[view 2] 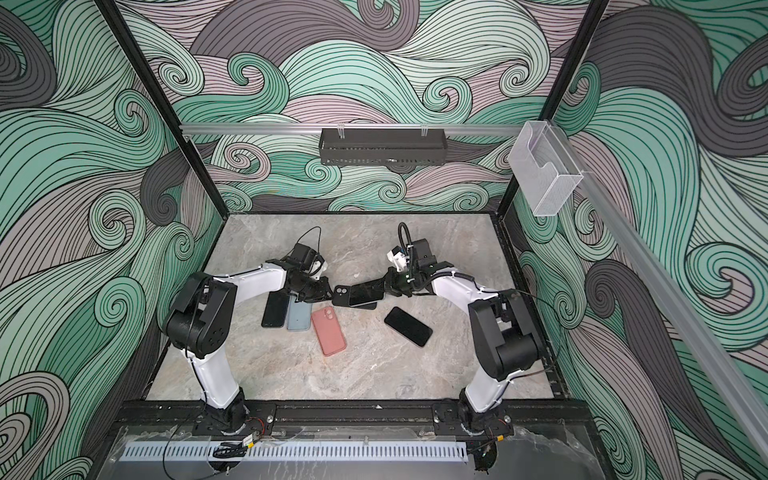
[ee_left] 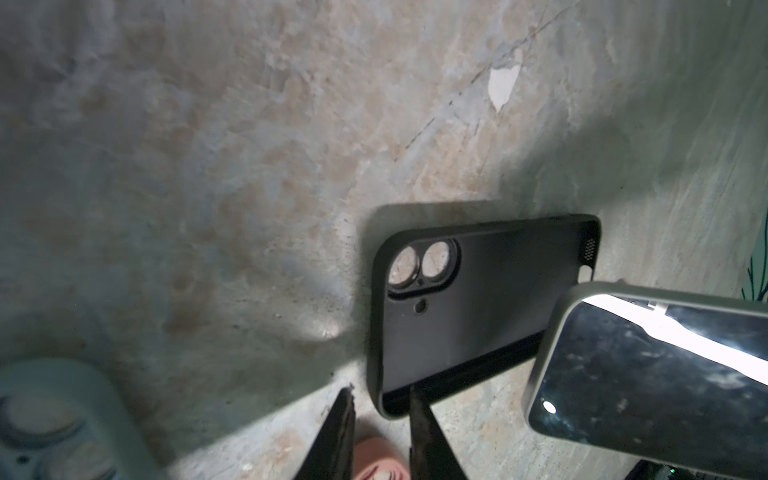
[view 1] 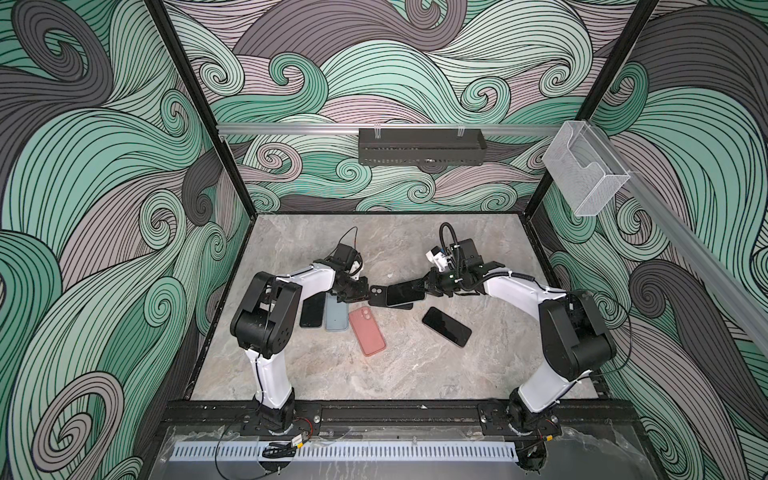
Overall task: Put the phone into the phone case
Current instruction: 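Set the phone onto the black case with both grippers holding its ends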
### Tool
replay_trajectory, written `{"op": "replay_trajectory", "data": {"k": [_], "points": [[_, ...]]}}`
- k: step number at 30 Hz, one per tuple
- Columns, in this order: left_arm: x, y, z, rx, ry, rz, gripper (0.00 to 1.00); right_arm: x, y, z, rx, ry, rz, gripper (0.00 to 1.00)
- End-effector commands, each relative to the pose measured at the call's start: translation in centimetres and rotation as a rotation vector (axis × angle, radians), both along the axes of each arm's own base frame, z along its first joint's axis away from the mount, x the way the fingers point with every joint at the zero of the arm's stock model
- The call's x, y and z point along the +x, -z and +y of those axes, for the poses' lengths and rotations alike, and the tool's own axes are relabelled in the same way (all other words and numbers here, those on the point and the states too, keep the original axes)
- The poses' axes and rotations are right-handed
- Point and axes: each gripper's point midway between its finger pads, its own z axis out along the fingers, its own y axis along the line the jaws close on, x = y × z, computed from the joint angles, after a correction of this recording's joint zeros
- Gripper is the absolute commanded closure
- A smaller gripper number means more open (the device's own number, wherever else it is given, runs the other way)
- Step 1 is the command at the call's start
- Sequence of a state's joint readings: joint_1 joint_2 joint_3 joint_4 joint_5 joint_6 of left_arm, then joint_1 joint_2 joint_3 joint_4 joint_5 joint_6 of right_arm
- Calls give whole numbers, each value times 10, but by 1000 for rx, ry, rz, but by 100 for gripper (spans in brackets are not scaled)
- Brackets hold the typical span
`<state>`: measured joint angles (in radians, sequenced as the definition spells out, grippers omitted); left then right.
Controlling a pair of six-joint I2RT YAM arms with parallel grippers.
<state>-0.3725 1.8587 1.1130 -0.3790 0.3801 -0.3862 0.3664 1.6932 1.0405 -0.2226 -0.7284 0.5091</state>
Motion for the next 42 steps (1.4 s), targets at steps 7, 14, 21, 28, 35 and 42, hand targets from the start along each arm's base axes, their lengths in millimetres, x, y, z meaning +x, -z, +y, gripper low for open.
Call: {"op": "replay_trajectory", "data": {"k": [7, 14, 21, 28, 35, 42], "points": [[14, 4, -7, -21, -12, 9, 77, 21, -1, 7, 22, 24, -24, 100], [14, 12, -10, -35, -29, 35, 81, 25, 4, -2, 27, 56, -11, 100], [13, 18, -6, -13, -55, 58, 85, 20, 20, -12, 25, 78, 44, 100], [8, 24, 0, 12, -87, 98, 96, 8, 23, -8, 67, 40, 95, 100], [3, 23, 1, 12, -118, 118, 98, -1, 22, -13, 49, 17, 141, 100], [-2, 23, 1, 4, -122, 132, 99, -5, 42, -24, -17, 35, 215, 100]]}}
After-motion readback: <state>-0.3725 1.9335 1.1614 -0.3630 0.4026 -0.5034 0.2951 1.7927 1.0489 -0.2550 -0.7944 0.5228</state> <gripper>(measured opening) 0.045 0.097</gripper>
